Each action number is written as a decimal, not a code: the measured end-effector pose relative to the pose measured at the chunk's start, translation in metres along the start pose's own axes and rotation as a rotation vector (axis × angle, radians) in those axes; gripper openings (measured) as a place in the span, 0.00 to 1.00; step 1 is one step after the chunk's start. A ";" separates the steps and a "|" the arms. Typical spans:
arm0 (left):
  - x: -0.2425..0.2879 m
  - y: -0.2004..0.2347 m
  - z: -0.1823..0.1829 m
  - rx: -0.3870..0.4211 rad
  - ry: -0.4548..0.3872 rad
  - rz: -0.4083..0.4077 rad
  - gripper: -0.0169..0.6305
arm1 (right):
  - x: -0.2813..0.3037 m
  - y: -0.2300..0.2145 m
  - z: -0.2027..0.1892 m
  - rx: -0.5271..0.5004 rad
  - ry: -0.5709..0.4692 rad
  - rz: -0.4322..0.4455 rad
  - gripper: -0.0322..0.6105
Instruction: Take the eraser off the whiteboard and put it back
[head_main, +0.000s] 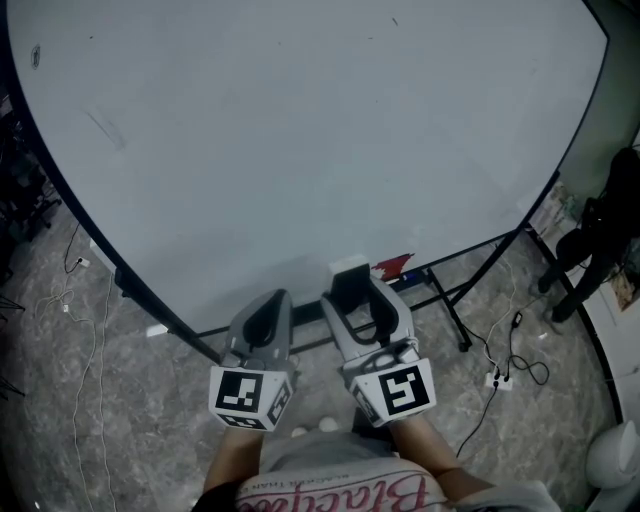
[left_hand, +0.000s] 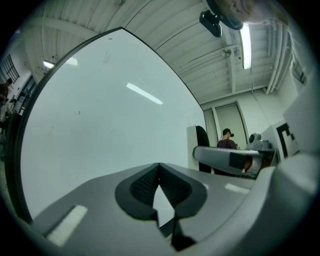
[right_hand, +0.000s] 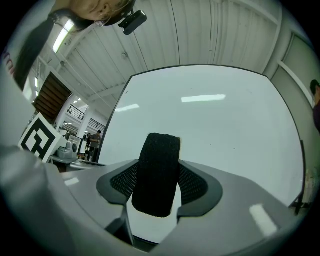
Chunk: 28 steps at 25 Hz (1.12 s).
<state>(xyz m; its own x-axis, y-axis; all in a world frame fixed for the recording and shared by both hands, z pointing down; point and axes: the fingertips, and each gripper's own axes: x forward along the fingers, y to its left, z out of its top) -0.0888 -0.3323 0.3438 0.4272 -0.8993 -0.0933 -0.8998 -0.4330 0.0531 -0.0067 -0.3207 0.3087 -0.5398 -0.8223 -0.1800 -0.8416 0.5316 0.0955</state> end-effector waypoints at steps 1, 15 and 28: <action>0.000 0.001 0.000 0.000 0.000 0.000 0.03 | 0.001 0.000 0.000 -0.003 0.000 0.002 0.43; 0.004 0.012 0.000 0.010 0.003 0.022 0.03 | 0.056 -0.020 0.024 -0.076 -0.042 -0.036 0.43; 0.013 0.030 0.003 0.013 -0.012 0.067 0.03 | 0.105 -0.039 0.023 -0.054 0.035 -0.082 0.43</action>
<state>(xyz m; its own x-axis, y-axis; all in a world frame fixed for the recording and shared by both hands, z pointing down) -0.1102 -0.3567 0.3413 0.3651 -0.9253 -0.1023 -0.9275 -0.3711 0.0463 -0.0296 -0.4231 0.2635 -0.4685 -0.8697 -0.1555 -0.8823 0.4512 0.1345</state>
